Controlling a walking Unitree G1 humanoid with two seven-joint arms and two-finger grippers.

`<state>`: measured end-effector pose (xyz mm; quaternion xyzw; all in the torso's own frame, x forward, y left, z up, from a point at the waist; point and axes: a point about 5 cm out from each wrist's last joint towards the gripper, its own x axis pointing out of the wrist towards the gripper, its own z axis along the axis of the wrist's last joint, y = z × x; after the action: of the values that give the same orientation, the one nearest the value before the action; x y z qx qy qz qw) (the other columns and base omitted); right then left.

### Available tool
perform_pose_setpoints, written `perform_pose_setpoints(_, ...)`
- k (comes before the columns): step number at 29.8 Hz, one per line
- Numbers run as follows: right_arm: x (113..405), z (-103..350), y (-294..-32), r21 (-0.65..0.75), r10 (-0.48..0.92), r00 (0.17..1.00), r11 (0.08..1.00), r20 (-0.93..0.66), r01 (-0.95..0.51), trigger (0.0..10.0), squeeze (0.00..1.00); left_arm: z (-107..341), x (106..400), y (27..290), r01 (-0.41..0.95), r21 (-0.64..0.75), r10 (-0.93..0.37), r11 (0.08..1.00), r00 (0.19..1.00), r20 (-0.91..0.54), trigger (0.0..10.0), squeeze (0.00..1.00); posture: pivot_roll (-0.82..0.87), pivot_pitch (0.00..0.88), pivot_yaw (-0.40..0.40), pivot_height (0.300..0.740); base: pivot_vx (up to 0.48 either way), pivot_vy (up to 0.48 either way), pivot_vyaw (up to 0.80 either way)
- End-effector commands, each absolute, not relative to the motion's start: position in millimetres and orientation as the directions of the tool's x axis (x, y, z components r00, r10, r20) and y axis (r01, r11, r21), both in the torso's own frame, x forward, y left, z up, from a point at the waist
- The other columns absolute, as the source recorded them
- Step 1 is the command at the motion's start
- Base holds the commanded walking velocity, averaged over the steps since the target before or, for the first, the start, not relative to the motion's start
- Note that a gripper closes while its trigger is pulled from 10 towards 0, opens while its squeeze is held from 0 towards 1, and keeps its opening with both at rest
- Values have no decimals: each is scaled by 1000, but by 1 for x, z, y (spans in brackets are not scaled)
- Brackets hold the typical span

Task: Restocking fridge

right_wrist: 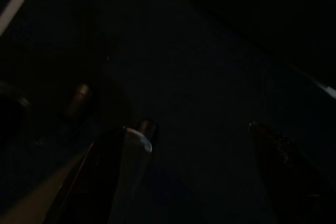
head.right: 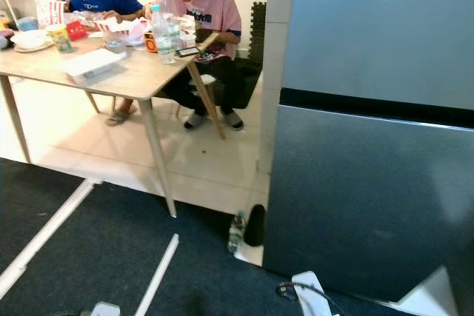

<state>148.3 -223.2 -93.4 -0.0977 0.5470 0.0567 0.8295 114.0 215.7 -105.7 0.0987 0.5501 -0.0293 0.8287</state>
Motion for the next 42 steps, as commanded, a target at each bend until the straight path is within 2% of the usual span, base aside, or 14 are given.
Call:
perform_pose_setpoints(1, 152, -93, -216, -96, 4, 403, 969, -915, -227, 10000, 0, -105, 112, 220, 164, 140, 67, 976, 387, -919, 10000, 0, 7, 0, 58, 740, 0, 0, 744)
perform_pose_setpoints(7, 159, -92, -208, -88, 17, 424, 970, -905, -226, 10000, 0, -106, 106, 223, 146, 125, 63, 981, 372, -926, 10000, 0, -15, 0, 53, 740, 0, 0, 372)
perform_pose_setpoints(16, 153, -94, -212, -97, 11, 403, 964, -915, -248, 10000, 0, -107, 109, 220, 146, 136, 72, 980, 372, -925, 10000, 0, -25, 0, 41, 740, 0, -366, 0)
perform_pose_setpoints(20, 140, -98, -217, -109, 1, 366, 953, -931, -281, 10000, 0, -107, 108, 218, 138, 150, 89, 979, 374, -923, 10000, 0, -24, 0, 24, 740, 0, 0, 0)
perform_pose_setpoints(25, 140, -98, -218, -114, -2, 365, 952, -931, -285, 10000, 0, -109, 104, 217, 151, 146, 84, 978, 356, -931, 10000, 0, -28, 0, 28, 740, 0, 0, 0)
perform_pose_setpoints(33, 142, -96, -223, -139, -10, 371, 936, -929, -324, 10000, 0, -110, 101, 215, 132, 138, 83, 982, 358, -930, 10000, 0, -18, 0, 12, 740, 0, 0, 770)
perform_pose_setpoints(42, 153, -93, -214, -132, 19, 389, 925, -921, -356, 10000, 0, -111, 100, 211, 146, 120, 61, 982, 353, -933, 10000, 0, -13, 0, 24, 740, 0, 0, 800)
